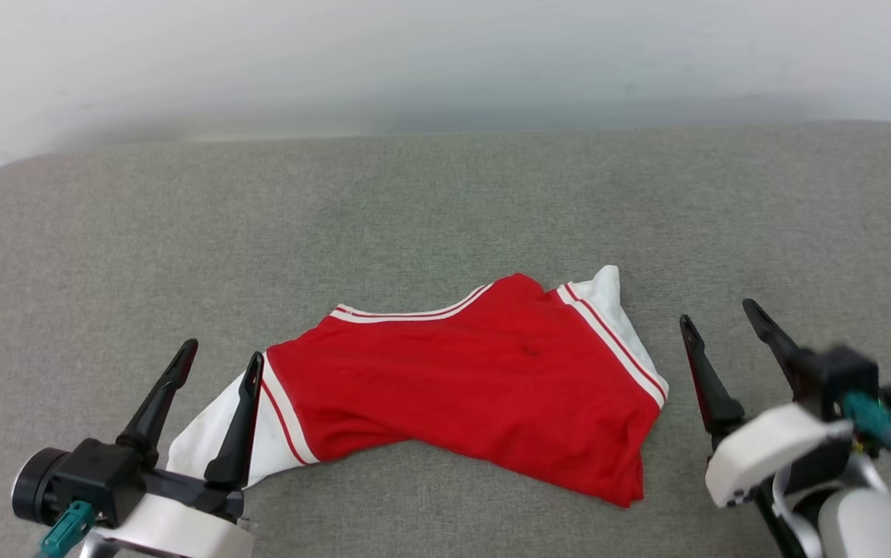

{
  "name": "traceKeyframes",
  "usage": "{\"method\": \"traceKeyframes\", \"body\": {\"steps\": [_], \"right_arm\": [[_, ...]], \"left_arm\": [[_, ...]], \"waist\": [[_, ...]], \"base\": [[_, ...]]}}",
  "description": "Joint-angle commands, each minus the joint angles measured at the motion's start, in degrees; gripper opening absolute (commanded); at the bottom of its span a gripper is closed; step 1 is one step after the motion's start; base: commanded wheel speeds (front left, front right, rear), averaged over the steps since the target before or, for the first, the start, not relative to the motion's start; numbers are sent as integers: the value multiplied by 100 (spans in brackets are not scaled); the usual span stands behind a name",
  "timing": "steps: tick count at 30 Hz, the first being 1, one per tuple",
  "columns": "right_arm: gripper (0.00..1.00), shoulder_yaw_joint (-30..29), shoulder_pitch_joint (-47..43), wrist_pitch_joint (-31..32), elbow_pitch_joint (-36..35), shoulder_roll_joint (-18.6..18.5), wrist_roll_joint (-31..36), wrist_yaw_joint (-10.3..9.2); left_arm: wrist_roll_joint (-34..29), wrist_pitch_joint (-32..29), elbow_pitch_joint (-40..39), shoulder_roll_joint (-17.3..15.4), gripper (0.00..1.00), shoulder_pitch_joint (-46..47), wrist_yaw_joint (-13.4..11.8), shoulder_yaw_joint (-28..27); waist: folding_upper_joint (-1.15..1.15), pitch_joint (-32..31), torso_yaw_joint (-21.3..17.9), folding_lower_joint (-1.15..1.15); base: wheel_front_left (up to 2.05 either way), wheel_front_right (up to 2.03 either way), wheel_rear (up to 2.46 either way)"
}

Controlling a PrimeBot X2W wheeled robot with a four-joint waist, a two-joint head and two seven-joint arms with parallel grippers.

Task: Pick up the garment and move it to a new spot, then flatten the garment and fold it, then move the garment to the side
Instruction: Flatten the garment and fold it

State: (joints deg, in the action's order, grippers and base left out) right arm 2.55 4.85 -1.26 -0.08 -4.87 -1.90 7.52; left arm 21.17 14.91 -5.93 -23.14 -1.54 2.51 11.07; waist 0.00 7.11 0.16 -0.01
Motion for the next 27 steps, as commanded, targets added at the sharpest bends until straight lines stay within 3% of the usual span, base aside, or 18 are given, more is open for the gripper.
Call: {"method": "traceKeyframes", "body": {"steps": [1,3,4,5,9,11,17,27], "right_arm": [[100,100,175,353,-40,-165,-160,-6],[100,318,432,1165,-87,-452,-445,-5],[100,498,675,2094,-83,-761,-728,-5],[100,561,790,2566,-94,-871,-890,-5],[100,816,1176,4531,-144,-1014,-1841,-4],[100,805,1433,5155,-230,-1146,-2116,-5],[100,936,1868,6065,6,-1457,-1876,-4],[100,689,1992,6357,726,-1430,-1353,-4]], "left_arm": [[-22,38,4,67,100,77,30,-28],[-68,39,11,141,100,130,98,-74],[-106,32,45,193,100,183,162,-110],[-131,29,53,220,100,224,201,-125],[-185,28,86,333,100,359,300,-173],[-188,29,71,393,100,453,350,-193],[-233,29,141,536,100,626,445,-221],[-275,29,190,659,100,795,492,-205]], "waist": [[0,66,57,1],[0,145,123,1],[0,231,199,1],[0,285,242,1],[0,485,436,1],[0,600,551,1],[0,883,911,1],[0,1178,1276,1]], "base": [[0,0,0],[0,0,0],[0,0,0],[0,0,0],[0,0,0],[0,0,0],[0,0,0],[0,0,0]]}}
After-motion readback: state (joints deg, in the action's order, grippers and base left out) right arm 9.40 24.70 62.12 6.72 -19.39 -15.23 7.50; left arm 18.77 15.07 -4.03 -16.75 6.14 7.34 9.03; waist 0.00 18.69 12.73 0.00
